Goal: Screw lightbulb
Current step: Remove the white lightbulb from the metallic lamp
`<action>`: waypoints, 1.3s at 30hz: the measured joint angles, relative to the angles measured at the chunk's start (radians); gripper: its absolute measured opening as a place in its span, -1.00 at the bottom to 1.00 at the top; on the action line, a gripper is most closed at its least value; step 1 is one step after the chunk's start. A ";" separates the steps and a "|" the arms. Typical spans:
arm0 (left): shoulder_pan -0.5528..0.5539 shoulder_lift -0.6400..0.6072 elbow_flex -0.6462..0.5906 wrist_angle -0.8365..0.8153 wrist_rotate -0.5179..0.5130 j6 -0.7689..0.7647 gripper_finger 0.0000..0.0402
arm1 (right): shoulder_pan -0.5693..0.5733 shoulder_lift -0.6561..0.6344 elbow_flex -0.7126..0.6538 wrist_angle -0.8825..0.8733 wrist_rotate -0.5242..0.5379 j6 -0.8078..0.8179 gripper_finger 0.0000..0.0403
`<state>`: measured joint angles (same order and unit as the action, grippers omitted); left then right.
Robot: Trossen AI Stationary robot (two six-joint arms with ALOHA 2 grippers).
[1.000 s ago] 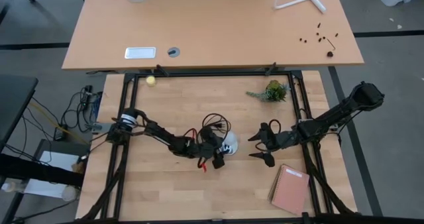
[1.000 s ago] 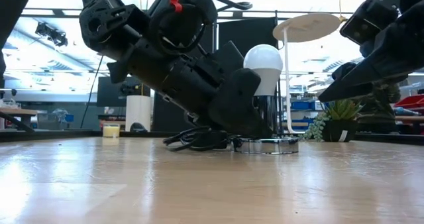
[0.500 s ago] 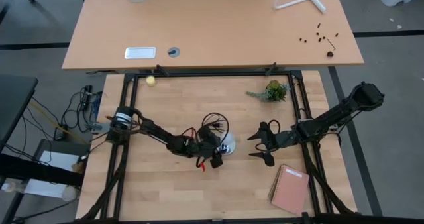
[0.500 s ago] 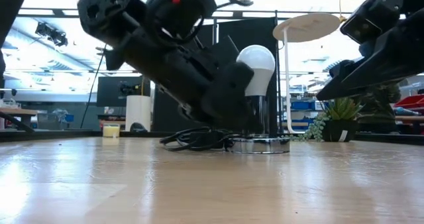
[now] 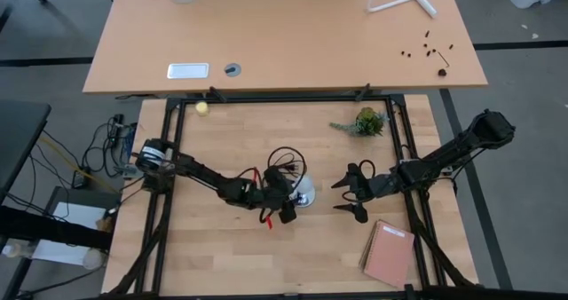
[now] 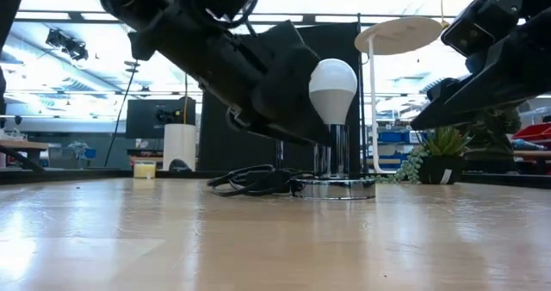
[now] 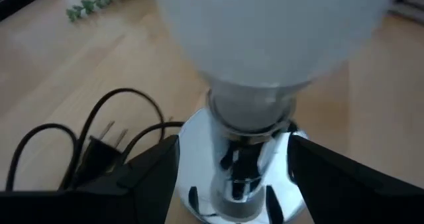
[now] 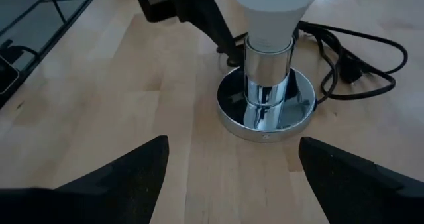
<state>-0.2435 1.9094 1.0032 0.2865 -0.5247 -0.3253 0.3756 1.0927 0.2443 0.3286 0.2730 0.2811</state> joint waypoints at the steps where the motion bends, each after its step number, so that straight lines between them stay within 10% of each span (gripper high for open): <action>1: -0.004 -0.007 0.000 -0.002 0.000 -0.001 0.41 | 0.000 0.000 0.000 0.000 0.000 -0.007 0.72; 39: -0.013 0.242 0.002 0.474 -0.046 0.086 0.01 | -0.116 0.000 0.337 -0.518 -0.065 -0.153 0.72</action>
<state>-0.2569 2.1509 1.0050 0.7605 -0.5710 -0.2390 0.2593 1.0927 0.5809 -0.1890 0.2080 0.1277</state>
